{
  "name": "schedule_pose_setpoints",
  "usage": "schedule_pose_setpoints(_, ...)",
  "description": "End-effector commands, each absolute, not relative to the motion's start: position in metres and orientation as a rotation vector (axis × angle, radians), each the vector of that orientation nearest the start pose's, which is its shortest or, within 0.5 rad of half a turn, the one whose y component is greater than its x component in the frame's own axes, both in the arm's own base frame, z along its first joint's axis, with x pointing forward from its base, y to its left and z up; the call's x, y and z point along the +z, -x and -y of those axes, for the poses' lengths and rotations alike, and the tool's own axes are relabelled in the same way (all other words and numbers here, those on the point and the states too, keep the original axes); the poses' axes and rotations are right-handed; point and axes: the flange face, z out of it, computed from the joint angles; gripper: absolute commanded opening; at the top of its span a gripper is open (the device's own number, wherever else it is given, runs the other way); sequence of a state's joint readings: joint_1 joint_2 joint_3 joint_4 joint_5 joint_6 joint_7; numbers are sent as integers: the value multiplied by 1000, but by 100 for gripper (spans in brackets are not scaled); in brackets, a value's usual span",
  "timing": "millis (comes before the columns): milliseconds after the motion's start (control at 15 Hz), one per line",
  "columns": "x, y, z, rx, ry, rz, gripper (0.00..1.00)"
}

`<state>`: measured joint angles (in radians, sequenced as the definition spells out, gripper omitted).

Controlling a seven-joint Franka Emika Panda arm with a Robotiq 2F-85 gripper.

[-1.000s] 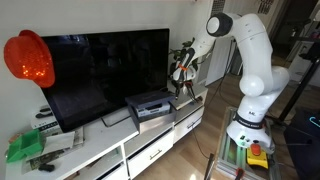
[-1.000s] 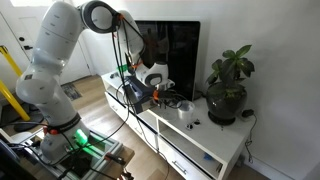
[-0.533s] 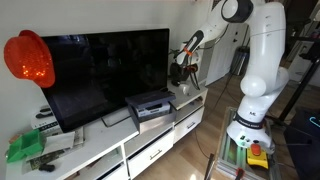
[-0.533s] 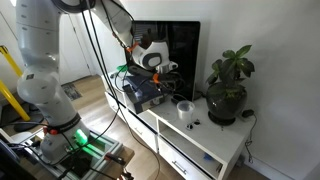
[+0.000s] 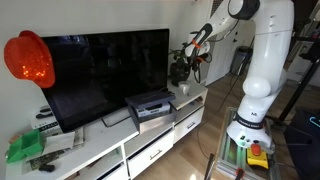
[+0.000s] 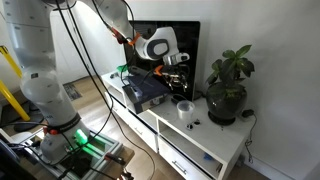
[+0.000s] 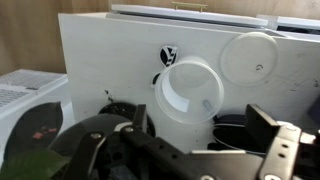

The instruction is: Remove the lid from the jar

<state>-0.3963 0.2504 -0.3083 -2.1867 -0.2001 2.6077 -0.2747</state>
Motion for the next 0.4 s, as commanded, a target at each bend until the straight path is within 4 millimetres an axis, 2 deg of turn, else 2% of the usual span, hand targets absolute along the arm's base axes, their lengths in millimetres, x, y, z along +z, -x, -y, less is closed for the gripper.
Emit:
schedule_pose_setpoints(0,295,-439,370,-73,3348,-513,100)
schedule_pose_setpoints(133,294,-436,371,-35,3327,-599,100)
schedule_pose_setpoints(333,294,-437,370,-33,3322,-624,100)
